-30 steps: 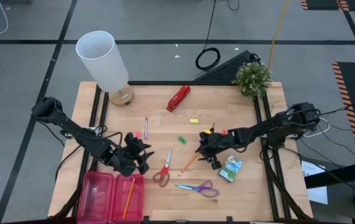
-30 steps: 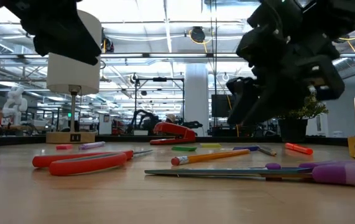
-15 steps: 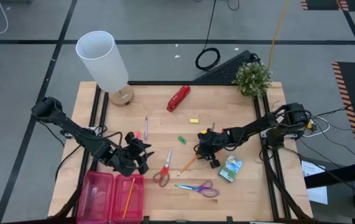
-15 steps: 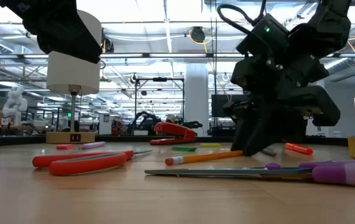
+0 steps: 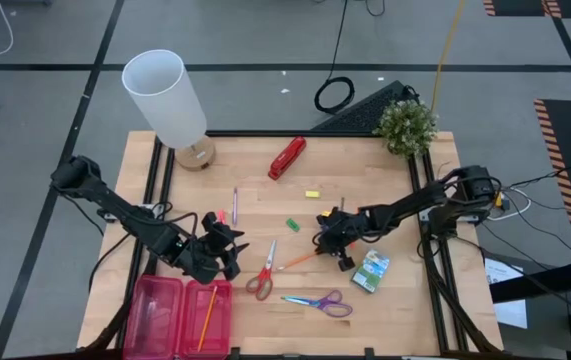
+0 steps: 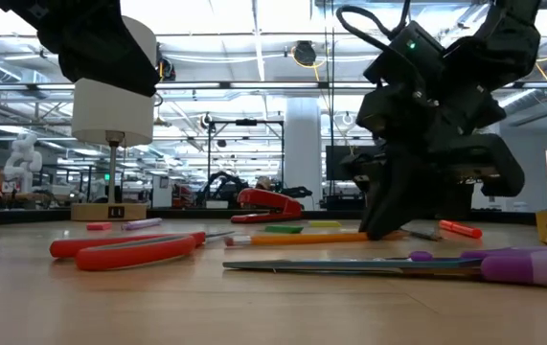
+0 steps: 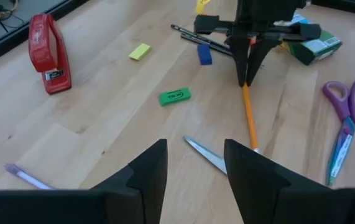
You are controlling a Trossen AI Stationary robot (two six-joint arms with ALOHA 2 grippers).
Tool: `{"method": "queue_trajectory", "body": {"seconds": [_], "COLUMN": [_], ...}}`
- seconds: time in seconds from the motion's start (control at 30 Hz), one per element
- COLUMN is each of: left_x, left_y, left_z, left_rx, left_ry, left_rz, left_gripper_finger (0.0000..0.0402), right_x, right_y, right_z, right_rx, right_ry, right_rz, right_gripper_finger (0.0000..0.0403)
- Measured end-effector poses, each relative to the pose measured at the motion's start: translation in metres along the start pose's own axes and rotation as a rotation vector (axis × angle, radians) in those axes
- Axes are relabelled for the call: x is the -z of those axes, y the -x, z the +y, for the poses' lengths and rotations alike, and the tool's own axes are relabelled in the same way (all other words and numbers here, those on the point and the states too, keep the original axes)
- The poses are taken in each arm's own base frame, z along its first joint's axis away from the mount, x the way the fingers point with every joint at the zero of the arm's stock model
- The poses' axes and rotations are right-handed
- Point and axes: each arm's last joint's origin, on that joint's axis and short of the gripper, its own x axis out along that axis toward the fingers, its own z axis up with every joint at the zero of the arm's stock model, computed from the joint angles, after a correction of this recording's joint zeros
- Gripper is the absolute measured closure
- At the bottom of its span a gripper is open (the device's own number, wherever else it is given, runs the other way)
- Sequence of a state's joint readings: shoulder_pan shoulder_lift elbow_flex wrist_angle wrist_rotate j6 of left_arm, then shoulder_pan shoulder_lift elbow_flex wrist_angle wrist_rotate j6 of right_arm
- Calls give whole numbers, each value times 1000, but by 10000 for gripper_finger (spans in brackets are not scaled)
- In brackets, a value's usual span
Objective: Pack school essentials
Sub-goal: Put the yellow pencil into the red supply box
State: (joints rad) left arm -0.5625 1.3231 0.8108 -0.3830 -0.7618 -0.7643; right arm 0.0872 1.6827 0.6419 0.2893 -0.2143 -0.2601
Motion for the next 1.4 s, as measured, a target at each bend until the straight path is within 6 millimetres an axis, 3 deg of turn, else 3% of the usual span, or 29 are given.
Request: {"method": "queue_trajectory", "body": {"seconds": [0.47,0.67,0.83,1.07,1.23,1.4], "left_x": [6,5,5,3,1,2], "left_y": [-14,-22,-22,-24,-26,-26], "left_z": [-17,-23,-22,-20,-19,-19], "left_rx": [31,50,46,38,37,54], "left_ry": [-64,-82,-84,-77,-82,-84], "left_rz": [-39,-62,-60,-60,-59,-47], "left_gripper_finger": [240,240,240,240,240,240], "right_x": [-29,-31,-28,-30,-36,-41], "right_y": [38,41,32,16,-5,-32], "right_z": [3,10,20,27,28,28], "right_rx": [13,-7,-34,-4,-14,-52], "right_ry": [50,26,23,37,54,83], "right_rz": [-167,-158,-126,-132,-95,-57], "right_gripper_finger": [401,402,384,308,254,237]}}
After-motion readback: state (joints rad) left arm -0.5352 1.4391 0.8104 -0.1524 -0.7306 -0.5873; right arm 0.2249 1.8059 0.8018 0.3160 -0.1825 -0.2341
